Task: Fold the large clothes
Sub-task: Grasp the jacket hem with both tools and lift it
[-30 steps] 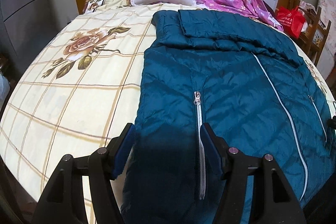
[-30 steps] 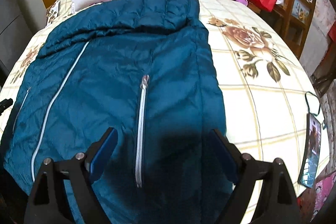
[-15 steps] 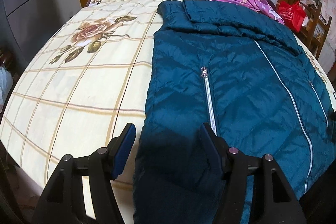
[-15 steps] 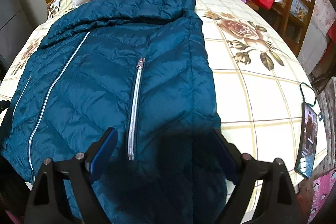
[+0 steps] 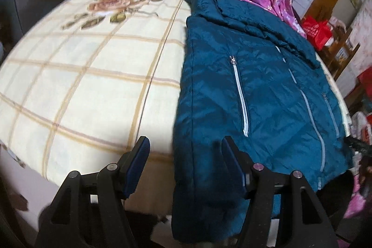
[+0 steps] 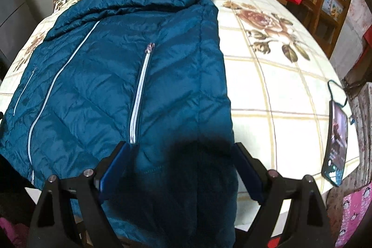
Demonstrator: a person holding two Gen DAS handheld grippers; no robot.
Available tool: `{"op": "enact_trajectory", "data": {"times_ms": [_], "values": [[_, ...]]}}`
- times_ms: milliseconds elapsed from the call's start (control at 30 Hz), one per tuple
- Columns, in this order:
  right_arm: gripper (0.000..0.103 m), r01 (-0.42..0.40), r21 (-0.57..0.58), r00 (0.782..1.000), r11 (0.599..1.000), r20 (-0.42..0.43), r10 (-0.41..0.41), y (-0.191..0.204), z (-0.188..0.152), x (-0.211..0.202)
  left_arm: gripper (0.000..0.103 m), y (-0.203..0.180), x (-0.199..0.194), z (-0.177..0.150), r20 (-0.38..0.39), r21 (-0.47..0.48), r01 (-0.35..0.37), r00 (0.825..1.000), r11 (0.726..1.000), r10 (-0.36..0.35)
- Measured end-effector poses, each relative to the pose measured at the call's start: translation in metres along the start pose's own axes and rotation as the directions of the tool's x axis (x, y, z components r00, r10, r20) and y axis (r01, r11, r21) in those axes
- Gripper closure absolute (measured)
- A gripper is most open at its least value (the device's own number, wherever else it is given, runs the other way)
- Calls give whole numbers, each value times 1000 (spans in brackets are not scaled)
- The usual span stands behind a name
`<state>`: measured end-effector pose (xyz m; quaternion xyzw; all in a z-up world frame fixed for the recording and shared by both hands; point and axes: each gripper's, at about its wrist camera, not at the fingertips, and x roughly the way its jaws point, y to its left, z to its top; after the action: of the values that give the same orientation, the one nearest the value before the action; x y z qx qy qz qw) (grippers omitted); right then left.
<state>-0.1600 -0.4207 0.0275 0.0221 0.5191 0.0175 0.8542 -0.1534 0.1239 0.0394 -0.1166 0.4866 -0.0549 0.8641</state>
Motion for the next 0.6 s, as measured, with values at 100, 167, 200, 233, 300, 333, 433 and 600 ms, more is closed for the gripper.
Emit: {"op": "enact_trajectory", "data": {"times_ms": [100,167,200,233,300,333,433,600], "values": [[12,-7,-1,1000,1000,-8,7,-3,-4,-2,50,0,3,-7,-27,-16,38,999,999,-38],[12,-5,6,1000,1000,-14,5,-6,-6,-3,50,-1,6,-12,-45,-22,64,997,998,-65],[12,-6,12,1000,1000,-18,6,-8,-7,-4,50,-2,9,-14,-54,-26,74,996,997,-76],[12,-10,18,1000,1000,-20,10,-11,-8,-4,50,-4,11,-16,-62,-27,81,995,996,-83],[12,-14,31,1000,999,-27,15,-16,-11,-4,50,-9,16,-20,-84,-23,94,992,995,-96],[12,-15,36,999,999,-32,16,-18,-12,-4,50,-12,15,-21,-70,-7,86,994,996,-87],[12,-20,35,998,999,-50,21,-20,-16,-1,50,-18,17,-21,-80,15,86,993,996,-85],[12,-64,37,995,997,-78,67,-23,-22,4,50,-21,17,-21,-85,20,77,994,997,-75]]}}
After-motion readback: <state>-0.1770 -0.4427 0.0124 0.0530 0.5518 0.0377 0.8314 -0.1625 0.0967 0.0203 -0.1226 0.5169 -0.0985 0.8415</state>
